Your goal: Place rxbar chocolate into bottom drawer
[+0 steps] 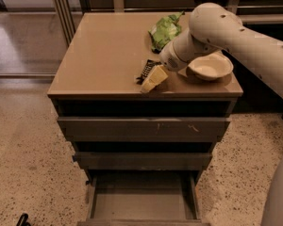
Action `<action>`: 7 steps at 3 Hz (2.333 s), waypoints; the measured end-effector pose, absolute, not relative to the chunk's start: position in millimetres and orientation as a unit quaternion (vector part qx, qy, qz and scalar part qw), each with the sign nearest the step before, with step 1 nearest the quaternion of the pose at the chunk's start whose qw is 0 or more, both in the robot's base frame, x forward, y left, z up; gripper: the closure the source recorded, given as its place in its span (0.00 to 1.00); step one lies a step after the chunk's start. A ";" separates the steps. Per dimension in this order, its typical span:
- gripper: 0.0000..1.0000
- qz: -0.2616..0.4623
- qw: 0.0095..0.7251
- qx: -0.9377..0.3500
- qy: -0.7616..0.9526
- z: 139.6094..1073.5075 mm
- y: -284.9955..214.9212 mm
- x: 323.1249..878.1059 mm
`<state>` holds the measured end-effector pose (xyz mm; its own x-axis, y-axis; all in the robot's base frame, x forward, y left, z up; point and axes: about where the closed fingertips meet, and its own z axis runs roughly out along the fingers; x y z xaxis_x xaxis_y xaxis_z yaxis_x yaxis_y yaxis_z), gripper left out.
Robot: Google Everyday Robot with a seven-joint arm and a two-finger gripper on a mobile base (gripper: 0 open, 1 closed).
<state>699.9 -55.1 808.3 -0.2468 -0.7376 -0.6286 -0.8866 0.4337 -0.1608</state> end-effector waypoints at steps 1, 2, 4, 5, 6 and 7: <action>0.42 0.114 0.326 -0.520 0.781 808.3 -55.1 699.9; 0.65 0.114 0.326 -0.520 0.781 808.3 -55.1 699.9; 1.00 0.114 0.326 -0.520 0.781 808.6 -55.0 699.9; 1.00 0.114 0.326 -0.520 0.781 815.9 -55.0 699.9; 1.00 0.116 0.328 -0.521 0.780 819.2 -54.4 699.5; 1.00 0.161 0.360 -0.544 0.741 841.4 -43.0 689.3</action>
Offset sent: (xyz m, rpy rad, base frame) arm 0.0000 0.0000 0.0000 0.0000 0.0000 0.0001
